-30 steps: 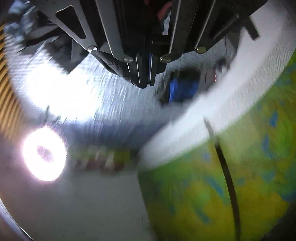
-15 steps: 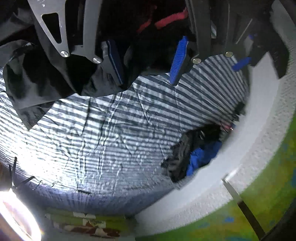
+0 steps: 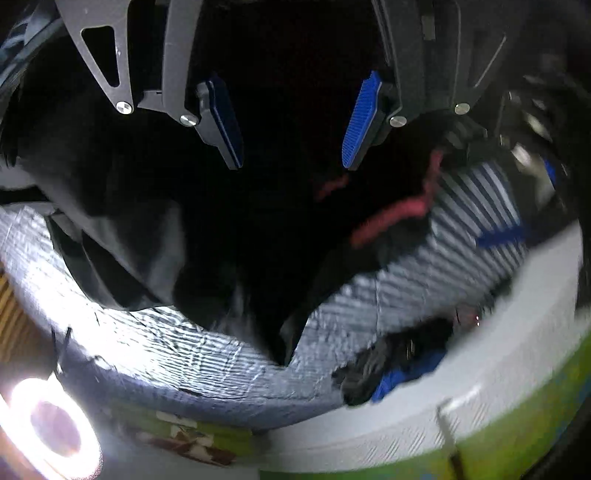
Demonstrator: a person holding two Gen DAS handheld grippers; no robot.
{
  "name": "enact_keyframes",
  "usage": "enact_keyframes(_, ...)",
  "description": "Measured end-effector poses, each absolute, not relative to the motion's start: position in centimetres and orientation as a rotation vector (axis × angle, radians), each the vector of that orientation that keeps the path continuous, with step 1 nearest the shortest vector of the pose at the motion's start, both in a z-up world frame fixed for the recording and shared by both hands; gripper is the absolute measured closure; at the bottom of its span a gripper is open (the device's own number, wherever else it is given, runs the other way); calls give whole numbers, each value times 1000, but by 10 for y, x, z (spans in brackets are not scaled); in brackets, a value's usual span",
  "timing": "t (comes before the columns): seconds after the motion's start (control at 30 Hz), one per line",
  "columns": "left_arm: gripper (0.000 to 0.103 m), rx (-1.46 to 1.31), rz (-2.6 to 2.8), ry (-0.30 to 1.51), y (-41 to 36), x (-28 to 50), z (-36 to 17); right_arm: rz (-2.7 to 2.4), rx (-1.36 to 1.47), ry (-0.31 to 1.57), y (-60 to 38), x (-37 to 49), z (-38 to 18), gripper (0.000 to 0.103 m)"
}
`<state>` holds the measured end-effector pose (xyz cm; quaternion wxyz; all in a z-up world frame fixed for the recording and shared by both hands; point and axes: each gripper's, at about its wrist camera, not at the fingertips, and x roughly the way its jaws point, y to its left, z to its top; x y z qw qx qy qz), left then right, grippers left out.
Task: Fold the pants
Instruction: 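Grasp the pink-trimmed edge with the left tool while the right tool holds the garment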
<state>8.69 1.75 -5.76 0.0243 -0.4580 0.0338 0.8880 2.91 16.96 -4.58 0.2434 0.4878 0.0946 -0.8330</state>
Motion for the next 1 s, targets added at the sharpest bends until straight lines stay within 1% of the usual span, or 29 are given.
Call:
enact_keyframes(0.07,5,-1447,2758,130,19,80,-63,-2295,1289,395,160,32,-54,51)
enact_keyframes(0.17,7,-1470,2775,152,15,71,-69,-2244,1264,531,149,28,-63,50)
enact_keyframes(0.2,12,-1489,2780,144,11,66,-70,-2222,1266,581,145,24,-68,50)
enact_keyframes(0.27,30,-1525,2776,98,2,60,-72,-2190,1264,673,138,19,-80,50)
enact_keyframes(0.3,35,-1541,2775,73,-4,56,-72,-2174,1262,695,136,17,-85,51)
enact_keyframes(0.33,47,-1555,2783,56,-9,53,-73,-2159,1264,703,135,16,-88,53)
enact_keyframes(0.37,61,-1576,2794,44,-14,50,-74,-2138,1276,700,135,15,-92,68)
enact_keyframes(0.4,68,-1598,2796,28,-19,48,-75,-2117,1294,688,136,15,-95,80)
enact_keyframes(0.43,75,-1608,2791,14,-23,46,-75,-2098,1318,670,137,15,-97,89)
enact_keyframes(0.53,79,-1603,2794,1,-29,49,-71,-2144,1281,660,148,24,-88,91)
enact_keyframes(0.63,80,-1581,2812,15,-32,57,-63,-2208,1251,578,171,34,-64,93)
enact_keyframes(0.73,82,-1546,2828,8,-36,68,-49,-2280,1188,424,205,45,-26,93)
enact_keyframes(0.77,85,-1537,2829,2,-37,72,-45,-2325,1153,375,219,49,-6,93)
enact_keyframes(0.9,89,-1515,2827,-23,-41,85,-23,-2475,1050,221,263,55,46,94)
enact_keyframes(0.93,93,-1514,2825,-28,-41,87,-19,-2505,1023,187,273,55,57,94)
enact_keyframes(1.0,93,-1515,2808,-36,-41,94,-10,-2572,969,106,296,50,81,94)
